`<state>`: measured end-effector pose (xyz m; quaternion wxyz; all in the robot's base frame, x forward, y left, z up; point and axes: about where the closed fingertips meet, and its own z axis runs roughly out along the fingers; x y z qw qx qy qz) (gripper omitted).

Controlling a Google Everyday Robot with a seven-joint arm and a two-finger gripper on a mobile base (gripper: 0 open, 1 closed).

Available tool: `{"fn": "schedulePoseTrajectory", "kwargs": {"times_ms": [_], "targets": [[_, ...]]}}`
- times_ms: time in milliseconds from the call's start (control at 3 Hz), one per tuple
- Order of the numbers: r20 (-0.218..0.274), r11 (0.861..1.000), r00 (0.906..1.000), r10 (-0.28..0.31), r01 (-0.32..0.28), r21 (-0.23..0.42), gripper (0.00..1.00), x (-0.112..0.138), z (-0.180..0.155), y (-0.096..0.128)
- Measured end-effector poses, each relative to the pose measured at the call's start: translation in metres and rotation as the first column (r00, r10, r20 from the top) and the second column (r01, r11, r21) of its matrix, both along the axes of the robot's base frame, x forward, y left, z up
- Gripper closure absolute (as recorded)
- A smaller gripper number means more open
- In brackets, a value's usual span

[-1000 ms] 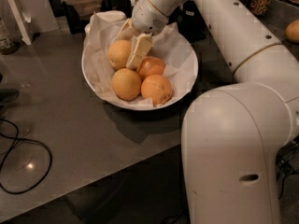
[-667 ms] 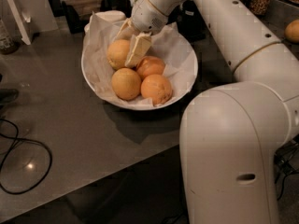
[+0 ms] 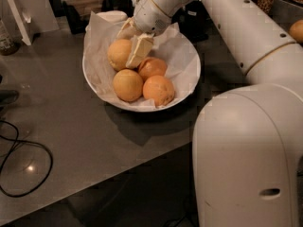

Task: Pick orange from white bowl

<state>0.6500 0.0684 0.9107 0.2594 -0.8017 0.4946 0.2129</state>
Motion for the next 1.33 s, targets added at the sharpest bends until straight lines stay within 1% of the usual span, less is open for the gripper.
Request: {"fn": "schedulePoseTrajectory", "kwargs": {"times_ms": [333, 667, 1000, 1333], "targets": [[0.044, 0.992, 0.9987, 0.027, -0.032, 0.125, 1.0, -0.032, 0.039, -0.005], [0.103, 0.963, 0.9936, 0.046, -0.072, 0.261, 1.0, -0.076, 0.089, -0.017], [0.174, 0.92, 0.9831, 0.059, -0.121, 0.373, 1.0, -0.131, 0.14, -0.036], [0.235, 0.902, 0.9693, 0.072, -0.164, 0.399, 1.0, -0.173, 0.162, -0.046]]}}
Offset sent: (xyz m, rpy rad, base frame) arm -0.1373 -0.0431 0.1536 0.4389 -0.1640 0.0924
